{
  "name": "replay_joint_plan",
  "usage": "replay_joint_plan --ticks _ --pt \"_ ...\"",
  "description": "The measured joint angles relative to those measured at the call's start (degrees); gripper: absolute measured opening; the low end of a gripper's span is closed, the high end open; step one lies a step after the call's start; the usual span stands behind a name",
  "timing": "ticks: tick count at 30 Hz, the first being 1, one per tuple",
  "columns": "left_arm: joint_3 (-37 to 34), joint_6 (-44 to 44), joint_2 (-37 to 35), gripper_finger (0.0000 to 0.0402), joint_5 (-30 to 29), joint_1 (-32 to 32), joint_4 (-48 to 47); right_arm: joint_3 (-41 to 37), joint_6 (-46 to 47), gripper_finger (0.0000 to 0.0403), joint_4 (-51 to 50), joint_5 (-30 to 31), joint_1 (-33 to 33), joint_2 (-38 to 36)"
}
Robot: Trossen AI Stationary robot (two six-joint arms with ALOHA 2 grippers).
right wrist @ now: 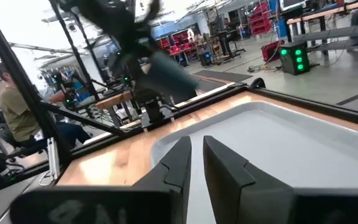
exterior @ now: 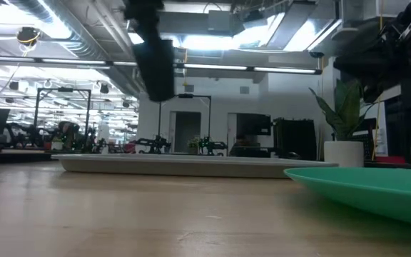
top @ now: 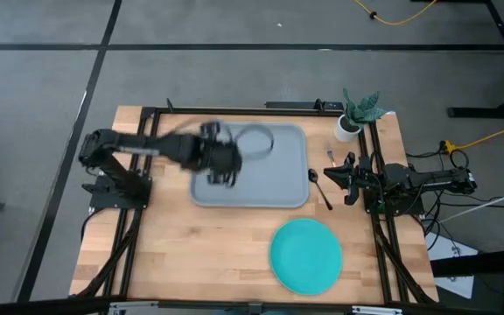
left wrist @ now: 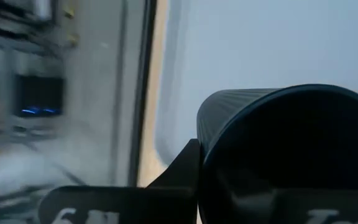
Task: Pick and place plate/cup/fork/spoon on tray
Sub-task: Put the black cup to the top left of the serving tray
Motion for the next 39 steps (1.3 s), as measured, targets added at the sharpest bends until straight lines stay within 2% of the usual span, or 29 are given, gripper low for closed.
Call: replay_joint_plan --ticks 4,8,11,14,18,23,26,30,39 --pt "0.0 6.0 0.8 0.0000 11.6 13.3 9.1 0.0 -0.1 0.0048 -0.2 -1.8 0.0 0.0" --pt "0.0 4.5 0.6 0.0000 23.6 25.6 9.8 0.0 -0.1 0.0048 -0.4 -3.5 0.0 0.0" --pt "-1.1 0.2 0.6 0.0000 28.1 32.7 7.4 0.0 0.2 0.0048 -0.6 -5.4 0.0 0.0" --pt "-3.9 -2.0 0.6 0.0000 30.7 37.2 7.2 0.0 1.4 0.0048 -0.8 -6.7 0.0 0.0" --pt "-10.4 -3.1 0.6 0.0000 33.2 38.5 12.7 0.0 1.5 0.0048 -0.8 -6.8 0.0 0.0" --pt "-18.1 -2.9 0.7 0.0000 33.2 38.1 19.7 0.0 1.5 0.0048 -0.9 -6.8 0.0 0.0" --pt "-21.1 -2.9 0.7 0.0000 31.9 38.6 20.2 0.0 1.5 0.0048 -0.8 -6.7 0.0 0.0" --pt "-23.3 -3.0 0.7 0.0001 29.6 39.5 20.7 0.0 1.4 0.0048 -0.9 -6.7 0.0 0.0" --pt "-23.6 -2.9 0.6 0.0013 29.8 39.8 26.2 0.0 1.4 0.0048 -0.9 -6.7 0.0 0.0"
